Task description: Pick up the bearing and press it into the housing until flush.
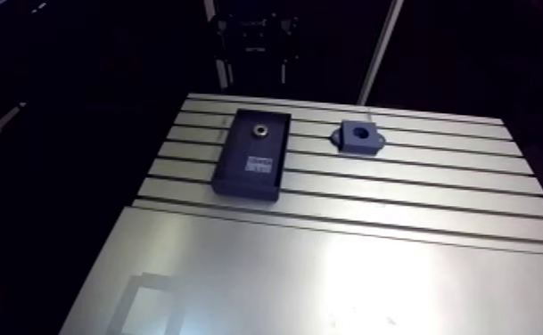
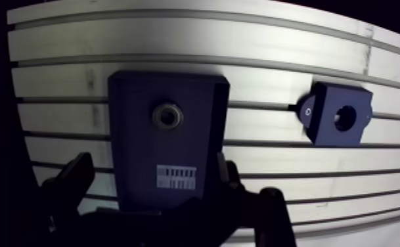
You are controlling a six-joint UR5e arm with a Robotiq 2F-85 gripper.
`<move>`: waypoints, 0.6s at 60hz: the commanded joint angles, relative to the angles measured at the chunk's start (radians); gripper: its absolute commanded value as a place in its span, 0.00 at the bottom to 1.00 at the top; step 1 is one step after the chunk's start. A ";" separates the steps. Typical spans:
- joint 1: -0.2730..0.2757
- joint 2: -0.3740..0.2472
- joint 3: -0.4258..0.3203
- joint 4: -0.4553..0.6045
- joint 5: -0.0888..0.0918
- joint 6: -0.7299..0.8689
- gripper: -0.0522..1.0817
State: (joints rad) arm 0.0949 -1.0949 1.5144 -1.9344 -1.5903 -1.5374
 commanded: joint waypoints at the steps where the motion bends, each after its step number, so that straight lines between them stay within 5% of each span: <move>1: 0.003 0.029 0.010 -0.030 -0.001 -0.002 0.06; 24: 0.003 0.052 0.029 -0.044 0.000 0.000 0.11; 36: 0.003 0.066 0.031 -0.053 0.000 -0.002 0.21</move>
State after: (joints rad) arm 0.0979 -1.0414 1.5412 -1.9781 -1.5900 -1.5390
